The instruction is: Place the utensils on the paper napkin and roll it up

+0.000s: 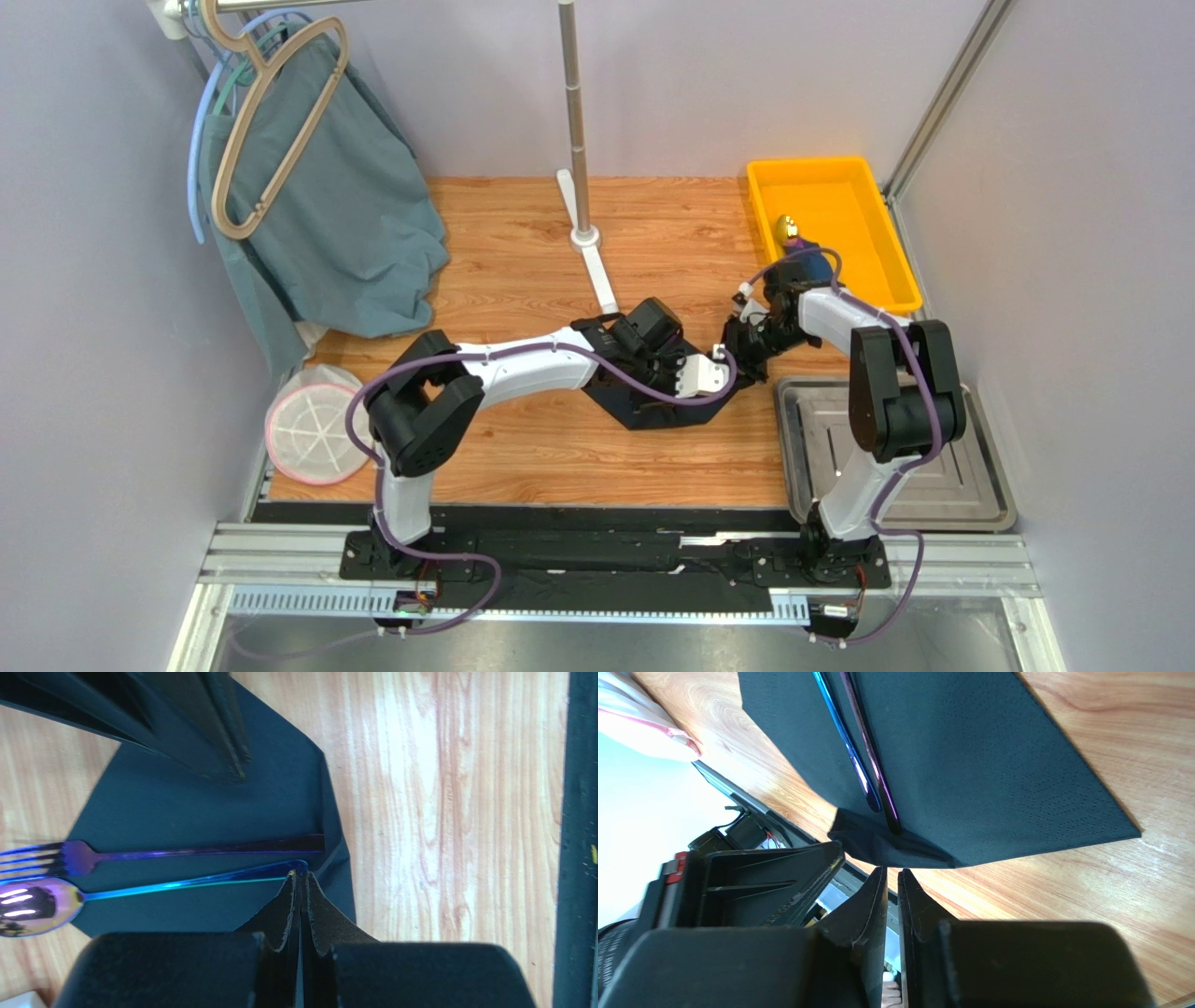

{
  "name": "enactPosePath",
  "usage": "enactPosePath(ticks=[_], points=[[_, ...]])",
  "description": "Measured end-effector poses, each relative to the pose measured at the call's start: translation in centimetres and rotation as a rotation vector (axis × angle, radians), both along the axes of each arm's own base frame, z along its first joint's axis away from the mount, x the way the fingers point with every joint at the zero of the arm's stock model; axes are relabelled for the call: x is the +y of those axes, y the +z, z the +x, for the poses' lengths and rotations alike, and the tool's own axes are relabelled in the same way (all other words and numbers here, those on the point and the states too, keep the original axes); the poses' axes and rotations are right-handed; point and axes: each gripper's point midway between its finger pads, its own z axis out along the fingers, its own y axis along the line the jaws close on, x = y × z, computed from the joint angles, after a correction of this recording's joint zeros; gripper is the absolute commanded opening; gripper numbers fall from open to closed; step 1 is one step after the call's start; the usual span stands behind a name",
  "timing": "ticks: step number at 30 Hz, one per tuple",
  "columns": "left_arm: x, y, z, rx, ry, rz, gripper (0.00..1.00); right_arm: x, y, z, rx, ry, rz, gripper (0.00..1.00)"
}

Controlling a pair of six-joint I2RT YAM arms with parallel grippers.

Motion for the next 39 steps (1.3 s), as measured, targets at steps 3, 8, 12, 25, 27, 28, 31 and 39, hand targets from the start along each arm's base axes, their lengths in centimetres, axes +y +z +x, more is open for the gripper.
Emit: enactPosePath(ticks=[3,8,12,25,27,28,31,39], points=[[-0.4,0.1,0.7,-0.017,0.005,-0.008,0.00,0.0,-0.2,-0.2,0.004,0.000,0.000,0.13],[-0.5,-0.1,1.6,-0.042,0.012,-0.005,0.00,0.0,-0.3,-0.3,0.011,-0.003,-0.001,0.07],[-0.6,-0.4,2.0,-0.051,0.019,0.003,0.00,0.0,-0.3,-0.3,0.014,-0.006,0.000,0.04],[-0.5,-1.7,3.1,-0.065,0.041,0.019,0.00,0.2,-1.5,-1.5,0.051,-0.017,0.005,0.31],[-0.6,-1.6,3.1,-0.066,0.040,0.014,0.00,0.4,-1.6,-1.5,0.050,-0.012,0.009,0.31],[-0.6,-1.6,3.1,-0.065,0.040,0.013,0.00,0.6,-1.6,-1.6,0.052,-0.007,0.011,0.31],[-0.7,-1.6,3.0,-0.060,0.037,0.007,0.01,1.0,-1.9,-1.9,0.063,0.011,0.011,0.30],[-0.7,-0.4,1.9,-0.019,0.011,-0.018,0.53,1.3,-2.6,-1.9,0.084,0.026,0.002,0.22]])
